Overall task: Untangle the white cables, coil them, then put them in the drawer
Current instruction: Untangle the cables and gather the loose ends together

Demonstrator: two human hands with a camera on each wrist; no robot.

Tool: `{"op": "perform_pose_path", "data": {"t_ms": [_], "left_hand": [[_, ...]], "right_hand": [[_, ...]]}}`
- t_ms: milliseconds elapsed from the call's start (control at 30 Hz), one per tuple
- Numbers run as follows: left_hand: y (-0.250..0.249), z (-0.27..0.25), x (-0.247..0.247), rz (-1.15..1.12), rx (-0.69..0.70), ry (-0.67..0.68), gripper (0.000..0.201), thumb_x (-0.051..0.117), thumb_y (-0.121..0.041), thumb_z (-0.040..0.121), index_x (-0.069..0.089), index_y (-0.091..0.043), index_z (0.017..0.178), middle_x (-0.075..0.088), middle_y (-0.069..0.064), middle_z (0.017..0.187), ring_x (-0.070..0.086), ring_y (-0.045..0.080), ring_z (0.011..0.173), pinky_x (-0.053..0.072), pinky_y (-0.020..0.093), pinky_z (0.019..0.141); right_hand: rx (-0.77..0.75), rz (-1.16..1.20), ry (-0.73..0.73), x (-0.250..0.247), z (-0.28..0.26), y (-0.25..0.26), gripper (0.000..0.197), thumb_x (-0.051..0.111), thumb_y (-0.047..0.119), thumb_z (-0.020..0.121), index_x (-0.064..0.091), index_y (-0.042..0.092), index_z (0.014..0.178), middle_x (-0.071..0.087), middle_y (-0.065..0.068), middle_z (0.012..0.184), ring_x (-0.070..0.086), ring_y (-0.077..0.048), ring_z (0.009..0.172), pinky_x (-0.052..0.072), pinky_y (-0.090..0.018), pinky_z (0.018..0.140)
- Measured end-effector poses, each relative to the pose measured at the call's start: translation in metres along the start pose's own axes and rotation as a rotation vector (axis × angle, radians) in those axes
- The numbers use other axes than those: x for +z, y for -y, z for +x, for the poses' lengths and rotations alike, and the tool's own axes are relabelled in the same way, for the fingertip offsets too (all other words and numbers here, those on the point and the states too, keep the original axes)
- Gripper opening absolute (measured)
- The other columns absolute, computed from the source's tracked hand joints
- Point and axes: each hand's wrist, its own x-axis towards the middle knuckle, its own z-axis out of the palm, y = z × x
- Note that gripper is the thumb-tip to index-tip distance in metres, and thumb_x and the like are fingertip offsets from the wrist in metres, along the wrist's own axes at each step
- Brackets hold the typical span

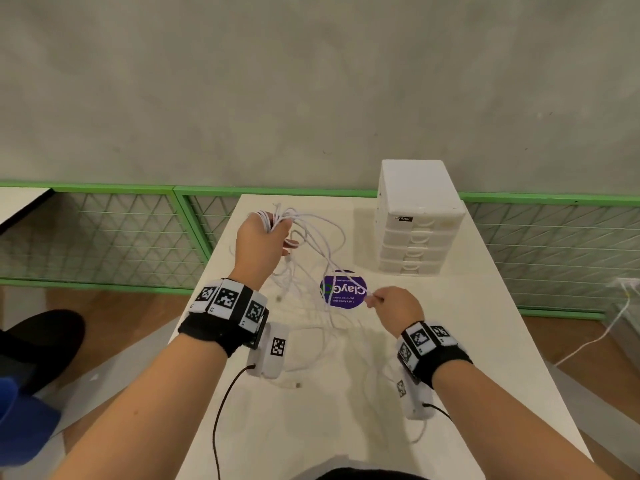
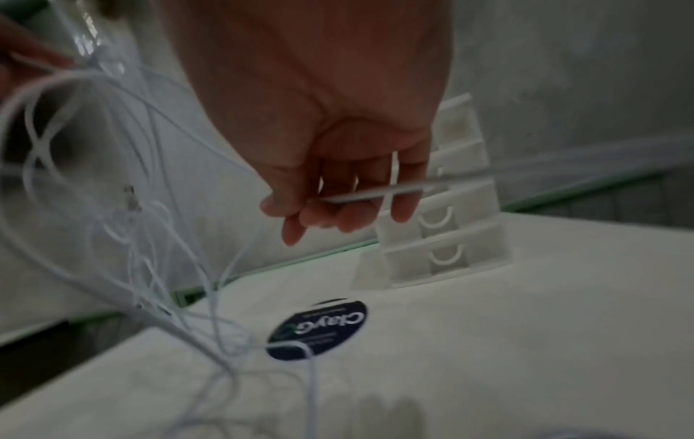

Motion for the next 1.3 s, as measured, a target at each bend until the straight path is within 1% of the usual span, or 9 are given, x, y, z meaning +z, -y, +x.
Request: {"op": "perform_pose_path", "data": {"t_ms": [200, 433, 567, 667, 800, 900, 1067, 1167, 1300], "left_hand": [[0.010, -0.009, 0.005, 0.017, -0.118, 0.202, 0.027, 0.058, -0.018, 0.093, 0.062, 0.000, 0.073, 0.067, 0.015, 0.069, 0.066, 0.004, 0.050, 0.053, 0.020, 0.053], [0.008, -0.008, -0.001, 0.086, -0.148, 0.167, 0.036, 0.059, -0.022, 0.093, 0.054, -0.009, 0.060, 0.060, 0.009, 0.057, 0.061, 0.004, 0.041, 0.044, 0.014, 0.043], [0.009, -0.011, -0.004, 0.157, -0.142, 0.183, 0.038, 0.058, -0.021, 0.093, 0.054, -0.005, 0.059, 0.058, 0.010, 0.053, 0.051, 0.003, 0.031, 0.038, 0.010, 0.038], [0.010, -0.012, 0.000, 0.132, -0.145, 0.203, 0.036, 0.058, -0.020, 0.093, 0.056, -0.003, 0.062, 0.058, 0.009, 0.053, 0.050, 0.003, 0.032, 0.039, 0.013, 0.041], [0.005, -0.014, 0.003, 0.062, -0.119, 0.260, 0.029, 0.060, -0.023, 0.092, 0.059, 0.002, 0.076, 0.062, 0.009, 0.063, 0.053, 0.003, 0.043, 0.042, 0.018, 0.048], [0.003, -0.011, 0.004, 0.047, -0.126, 0.268, 0.036, 0.060, -0.032, 0.092, 0.057, 0.004, 0.095, 0.065, 0.017, 0.087, 0.058, 0.014, 0.067, 0.041, 0.022, 0.052], [-0.005, -0.014, 0.000, 0.037, -0.028, 0.296, 0.027, 0.058, -0.034, 0.093, 0.051, -0.009, 0.087, 0.042, 0.005, 0.082, 0.040, 0.016, 0.075, 0.033, 0.026, 0.063], [-0.009, -0.014, -0.001, 0.046, -0.014, 0.320, 0.023, 0.058, -0.034, 0.093, 0.049, -0.013, 0.091, 0.044, 0.003, 0.085, 0.041, 0.015, 0.074, 0.033, 0.022, 0.057], [-0.017, -0.019, 0.000, 0.056, 0.009, 0.347, 0.027, 0.059, -0.031, 0.093, 0.048, -0.009, 0.083, 0.044, 0.007, 0.082, 0.043, 0.015, 0.071, 0.034, 0.012, 0.054]], "right_hand": [[-0.171, 0.351, 0.047, 0.005, -0.007, 0.012, 0.021, 0.064, 0.027, 0.086, 0.069, 0.021, 0.106, 0.068, 0.002, 0.104, 0.061, -0.013, 0.096, 0.043, -0.023, 0.085], [-0.143, 0.228, 0.083, -0.007, 0.001, 0.010, 0.026, 0.049, 0.027, 0.096, 0.066, 0.017, 0.078, 0.048, 0.008, 0.063, 0.045, -0.017, 0.066, 0.034, -0.027, 0.063], [-0.126, 0.282, -0.011, -0.006, -0.001, -0.003, 0.039, 0.047, 0.003, 0.087, 0.060, 0.019, 0.121, 0.052, 0.002, 0.086, 0.049, -0.015, 0.084, 0.036, -0.020, 0.073], [-0.252, 0.551, -0.108, -0.011, -0.009, 0.013, 0.046, 0.039, -0.007, 0.086, 0.060, 0.015, 0.120, 0.052, -0.001, 0.101, 0.050, -0.011, 0.096, 0.035, -0.005, 0.080], [-0.246, 0.666, -0.018, -0.011, -0.003, 0.031, 0.039, 0.034, -0.001, 0.090, 0.066, 0.018, 0.102, 0.065, -0.004, 0.102, 0.059, -0.016, 0.096, 0.044, -0.027, 0.090], [-0.196, 0.569, 0.039, -0.007, -0.001, 0.034, 0.036, 0.035, -0.004, 0.087, 0.059, 0.011, 0.110, 0.062, -0.002, 0.102, 0.056, -0.019, 0.095, 0.043, -0.027, 0.086], [-0.162, 0.532, 0.095, -0.002, 0.003, 0.034, 0.037, 0.055, 0.013, 0.088, 0.048, 0.015, 0.124, 0.062, -0.006, 0.103, 0.059, -0.023, 0.095, 0.047, -0.035, 0.087], [-0.247, 0.396, 0.137, 0.002, 0.005, 0.042, 0.013, 0.056, 0.015, 0.087, 0.058, 0.024, 0.096, 0.060, 0.008, 0.088, 0.058, -0.017, 0.083, 0.047, -0.031, 0.084], [-0.334, 0.430, 0.201, 0.008, 0.000, 0.052, 0.042, 0.043, 0.000, 0.087, 0.064, 0.028, 0.109, 0.061, 0.011, 0.096, 0.059, -0.017, 0.086, 0.051, -0.033, 0.083]]}}
